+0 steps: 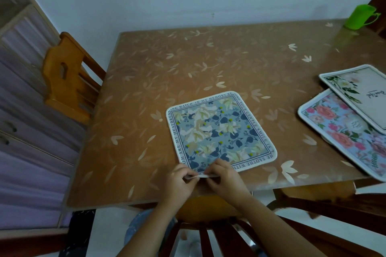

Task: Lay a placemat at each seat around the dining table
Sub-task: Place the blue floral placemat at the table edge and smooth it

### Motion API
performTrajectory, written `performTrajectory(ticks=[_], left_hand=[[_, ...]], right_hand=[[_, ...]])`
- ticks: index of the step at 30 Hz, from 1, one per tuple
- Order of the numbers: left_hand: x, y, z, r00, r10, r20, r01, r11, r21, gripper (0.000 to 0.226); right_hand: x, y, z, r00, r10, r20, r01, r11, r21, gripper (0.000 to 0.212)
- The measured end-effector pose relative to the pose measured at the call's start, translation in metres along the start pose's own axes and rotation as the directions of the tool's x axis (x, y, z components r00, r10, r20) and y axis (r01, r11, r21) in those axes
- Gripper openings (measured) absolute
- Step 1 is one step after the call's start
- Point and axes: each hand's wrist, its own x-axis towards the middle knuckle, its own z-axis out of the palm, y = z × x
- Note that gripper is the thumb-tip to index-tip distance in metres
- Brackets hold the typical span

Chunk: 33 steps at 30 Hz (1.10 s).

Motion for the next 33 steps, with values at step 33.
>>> performTrajectory(ticks=[33], left_hand=[[0.041,0.064,0.081,0.92,0.298,0.254,-0.278,0.954,-0.112,0.007]], right_hand=[[-0.047,0.036,-0.092,0.945,0.26,-0.199,-0.275,0.96,-0.051,0.008]])
